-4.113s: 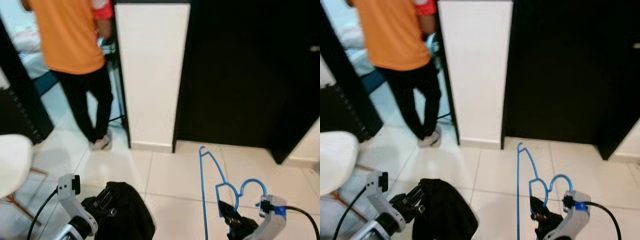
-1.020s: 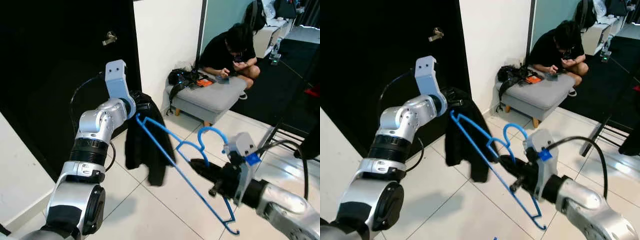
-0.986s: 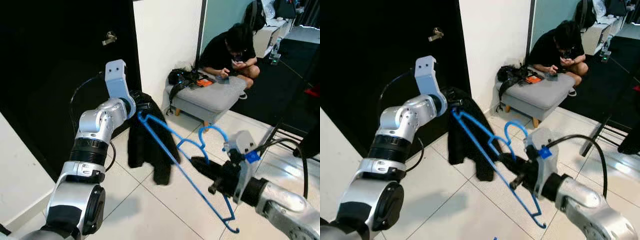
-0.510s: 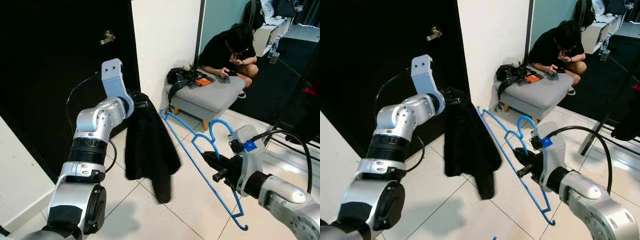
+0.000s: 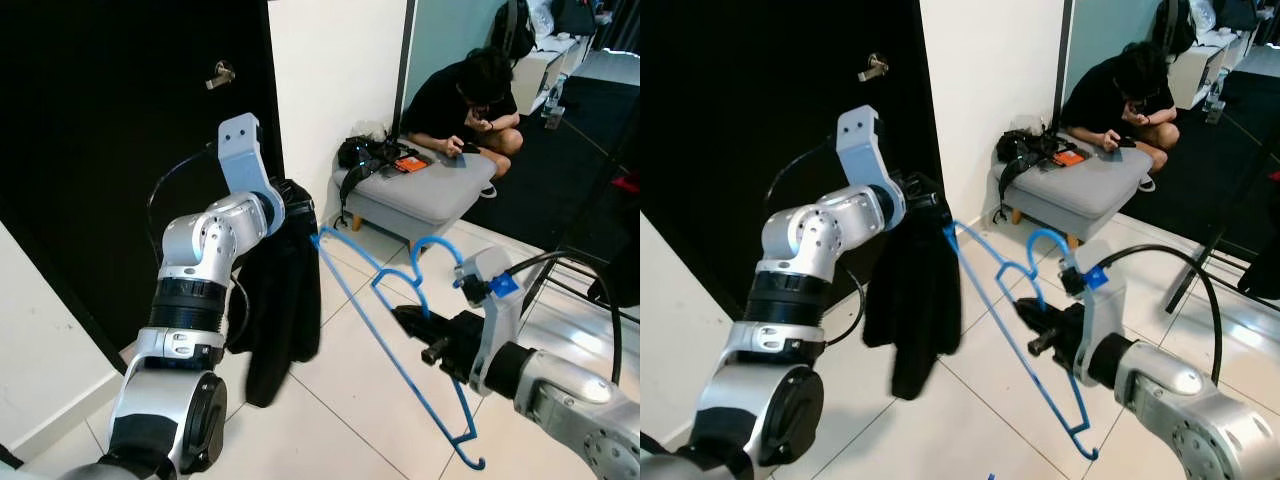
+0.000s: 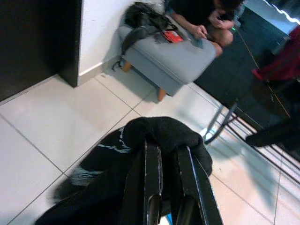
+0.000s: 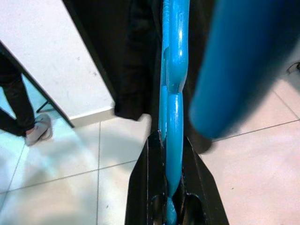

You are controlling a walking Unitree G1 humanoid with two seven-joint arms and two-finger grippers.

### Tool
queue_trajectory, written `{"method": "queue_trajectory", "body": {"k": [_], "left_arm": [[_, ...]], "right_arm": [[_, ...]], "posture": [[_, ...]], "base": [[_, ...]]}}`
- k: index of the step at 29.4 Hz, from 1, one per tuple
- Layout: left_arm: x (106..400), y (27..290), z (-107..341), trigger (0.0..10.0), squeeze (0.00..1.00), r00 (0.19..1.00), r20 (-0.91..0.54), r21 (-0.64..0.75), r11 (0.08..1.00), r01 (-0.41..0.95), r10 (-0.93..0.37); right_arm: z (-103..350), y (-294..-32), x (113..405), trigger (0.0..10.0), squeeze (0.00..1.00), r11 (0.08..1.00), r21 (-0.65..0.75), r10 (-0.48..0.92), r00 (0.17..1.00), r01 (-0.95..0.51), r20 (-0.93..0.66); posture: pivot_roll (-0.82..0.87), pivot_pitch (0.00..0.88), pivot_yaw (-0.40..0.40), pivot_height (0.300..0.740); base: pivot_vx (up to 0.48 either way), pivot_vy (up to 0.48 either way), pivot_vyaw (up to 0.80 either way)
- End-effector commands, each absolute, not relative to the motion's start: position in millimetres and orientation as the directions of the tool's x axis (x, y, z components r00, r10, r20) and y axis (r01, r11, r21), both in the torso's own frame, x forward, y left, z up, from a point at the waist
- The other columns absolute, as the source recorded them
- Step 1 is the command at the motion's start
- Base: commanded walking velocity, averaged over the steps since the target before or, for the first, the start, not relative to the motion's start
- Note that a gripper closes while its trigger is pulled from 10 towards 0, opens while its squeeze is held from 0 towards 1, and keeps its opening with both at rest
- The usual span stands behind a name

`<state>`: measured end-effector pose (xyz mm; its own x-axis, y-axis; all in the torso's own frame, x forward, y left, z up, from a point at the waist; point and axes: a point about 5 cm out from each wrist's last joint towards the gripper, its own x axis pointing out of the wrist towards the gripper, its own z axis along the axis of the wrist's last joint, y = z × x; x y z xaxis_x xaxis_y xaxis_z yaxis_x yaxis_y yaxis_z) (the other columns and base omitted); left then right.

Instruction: Hang hanger

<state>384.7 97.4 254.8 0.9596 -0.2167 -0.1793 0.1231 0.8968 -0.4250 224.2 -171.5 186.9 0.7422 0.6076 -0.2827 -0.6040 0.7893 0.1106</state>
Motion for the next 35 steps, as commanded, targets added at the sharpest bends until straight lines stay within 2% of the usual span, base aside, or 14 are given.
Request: {"method": "queue_trajectory", "body": {"k": [1,9,23,29,35], "left_arm": [[386,100,261,10.0,0.00,0.972,-0.150,-0.447,0.889,0.099,-0.184],[384,100,262,10.0,0.00,0.977,-0.171,-0.531,0.847,0.017,-0.126],[379,90,267,10.0,0.00,0.977,-0.169,-0.594,0.805,0.001,-0.126],[374,76,270,10.0,0.00,0.971,-0.186,-0.640,0.768,-0.003,-0.151],[373,74,268,10.0,0.00,0.969,-0.202,-0.647,0.762,-0.022,-0.143]], "right_arm": [[185,-165,219,10.0,0.00,0.756,0.128,0.647,0.701,-0.642,-0.300],[182,-163,217,10.0,0.00,0.753,0.150,0.650,0.686,-0.641,-0.328],[181,-168,214,10.0,0.00,0.747,0.164,0.652,0.662,-0.644,-0.370],[183,-158,224,10.0,0.00,0.744,0.160,0.659,0.671,-0.649,-0.341],[188,-151,230,10.0,0.00,0.732,0.163,0.674,0.671,-0.661,-0.308]], "posture": [[-0.06,0.000,0.072,0.740],[-0.06,0.000,0.068,0.740],[-0.06,0.000,0.060,0.740],[-0.05,0.000,0.055,0.740],[-0.05,0.000,0.051,0.740]], "base": [[0.000,0.000,0.00],[0.000,0.000,0.00],[0.000,0.000,0.00],[0.000,0.000,0.00],[0.000,0.000,0.00]]}}
